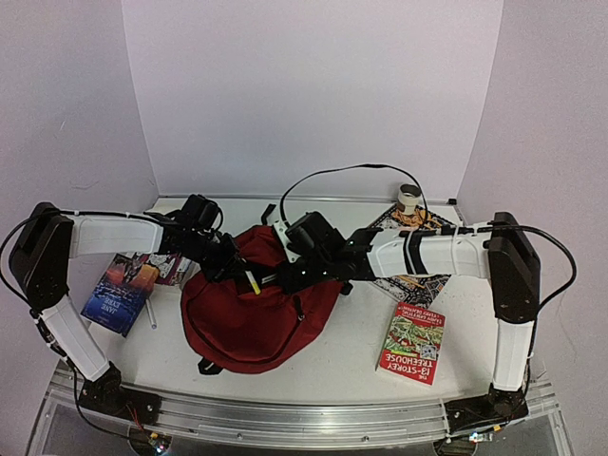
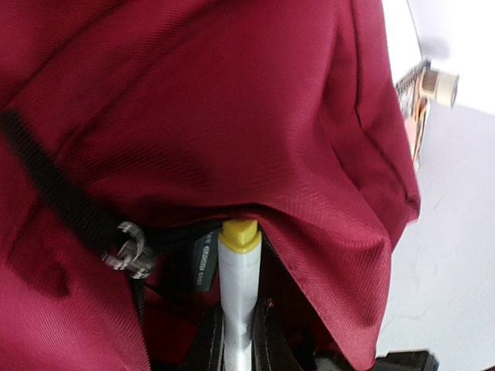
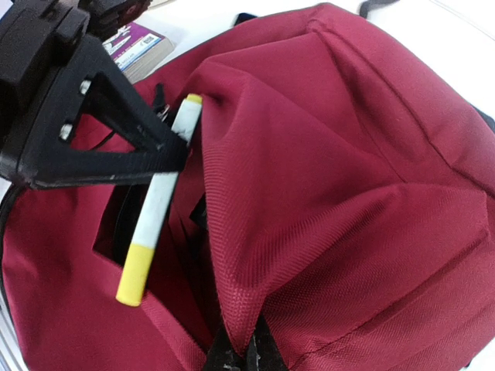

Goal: Pack the student bag
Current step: Place the pen in the lower front pocket of the bag.

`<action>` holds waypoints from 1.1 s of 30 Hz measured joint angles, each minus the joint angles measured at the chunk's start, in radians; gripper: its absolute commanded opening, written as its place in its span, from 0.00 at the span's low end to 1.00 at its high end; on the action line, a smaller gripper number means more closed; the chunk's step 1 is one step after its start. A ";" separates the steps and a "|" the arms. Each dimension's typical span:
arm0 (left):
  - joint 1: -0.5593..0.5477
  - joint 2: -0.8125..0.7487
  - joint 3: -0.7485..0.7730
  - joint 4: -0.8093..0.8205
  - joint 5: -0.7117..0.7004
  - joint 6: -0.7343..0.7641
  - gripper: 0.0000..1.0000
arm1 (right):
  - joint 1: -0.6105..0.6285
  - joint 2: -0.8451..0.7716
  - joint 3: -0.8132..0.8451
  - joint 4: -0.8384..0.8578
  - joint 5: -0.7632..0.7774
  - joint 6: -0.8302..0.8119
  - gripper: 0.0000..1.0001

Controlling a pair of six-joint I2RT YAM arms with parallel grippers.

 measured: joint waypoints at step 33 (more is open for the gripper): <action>-0.169 -0.068 -0.159 0.216 -0.235 -0.265 0.00 | 0.000 -0.013 -0.016 0.006 -0.034 0.003 0.00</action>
